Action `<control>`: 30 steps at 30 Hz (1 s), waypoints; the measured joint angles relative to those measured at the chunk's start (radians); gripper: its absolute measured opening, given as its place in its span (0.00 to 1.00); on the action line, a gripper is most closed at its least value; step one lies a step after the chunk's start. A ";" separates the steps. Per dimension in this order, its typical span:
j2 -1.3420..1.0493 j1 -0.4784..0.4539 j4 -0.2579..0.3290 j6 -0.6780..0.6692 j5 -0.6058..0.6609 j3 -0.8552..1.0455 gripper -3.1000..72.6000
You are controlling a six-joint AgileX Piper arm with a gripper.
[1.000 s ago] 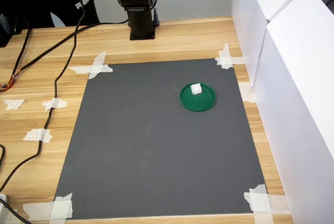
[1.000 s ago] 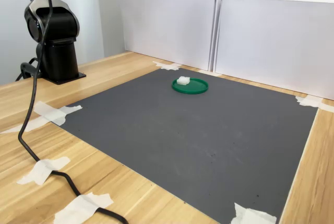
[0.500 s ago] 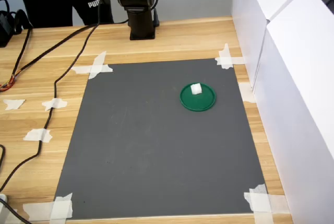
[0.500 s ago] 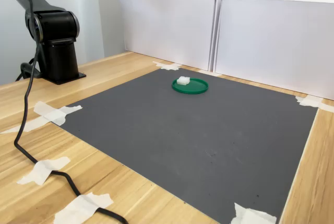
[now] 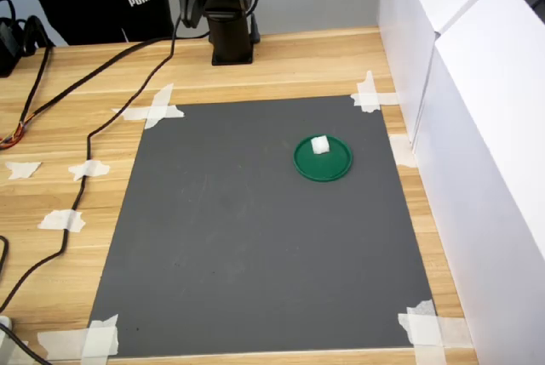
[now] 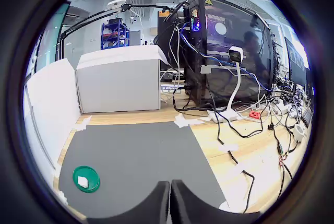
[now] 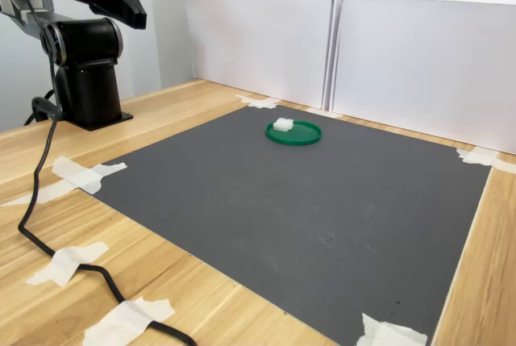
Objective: Grasp a white terminal and put it on the green lid.
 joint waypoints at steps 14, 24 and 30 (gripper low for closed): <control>-0.029 0.075 0.010 0.000 -0.004 0.070 0.02; -0.029 0.080 0.010 0.000 -0.007 0.083 0.02; -0.029 0.080 0.010 0.000 -0.007 0.083 0.02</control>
